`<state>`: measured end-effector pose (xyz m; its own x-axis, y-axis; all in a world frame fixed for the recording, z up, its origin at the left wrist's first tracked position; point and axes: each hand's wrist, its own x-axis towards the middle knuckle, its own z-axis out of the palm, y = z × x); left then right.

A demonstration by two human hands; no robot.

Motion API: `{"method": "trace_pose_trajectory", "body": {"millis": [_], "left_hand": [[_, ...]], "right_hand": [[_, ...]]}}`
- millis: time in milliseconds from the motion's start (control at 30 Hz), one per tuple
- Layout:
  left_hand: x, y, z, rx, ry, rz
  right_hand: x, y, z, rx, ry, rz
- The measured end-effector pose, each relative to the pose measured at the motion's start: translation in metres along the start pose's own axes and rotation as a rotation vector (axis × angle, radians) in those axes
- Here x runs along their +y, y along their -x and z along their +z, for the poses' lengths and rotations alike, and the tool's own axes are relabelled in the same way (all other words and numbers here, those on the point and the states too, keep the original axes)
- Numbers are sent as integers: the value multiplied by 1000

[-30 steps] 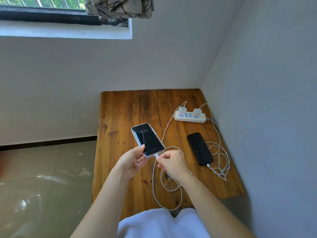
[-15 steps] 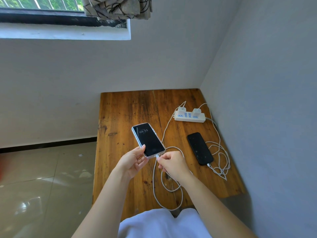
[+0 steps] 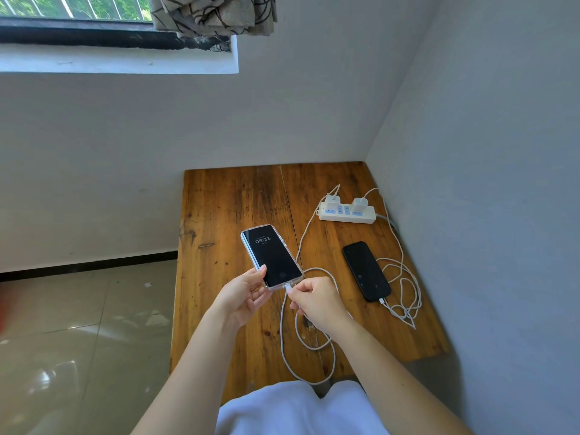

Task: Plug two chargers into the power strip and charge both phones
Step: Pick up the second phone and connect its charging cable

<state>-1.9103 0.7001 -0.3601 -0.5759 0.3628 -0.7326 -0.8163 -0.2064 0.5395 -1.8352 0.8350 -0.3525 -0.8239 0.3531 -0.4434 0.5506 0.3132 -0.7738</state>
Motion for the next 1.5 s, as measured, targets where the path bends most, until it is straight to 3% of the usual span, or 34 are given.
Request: {"method": "trace_pose_trajectory", "body": {"millis": [1500], "left_hand": [[-3,-11,-8,-29,13,-36]], "right_hand": [[3,1,0,-8,6,9]]}}
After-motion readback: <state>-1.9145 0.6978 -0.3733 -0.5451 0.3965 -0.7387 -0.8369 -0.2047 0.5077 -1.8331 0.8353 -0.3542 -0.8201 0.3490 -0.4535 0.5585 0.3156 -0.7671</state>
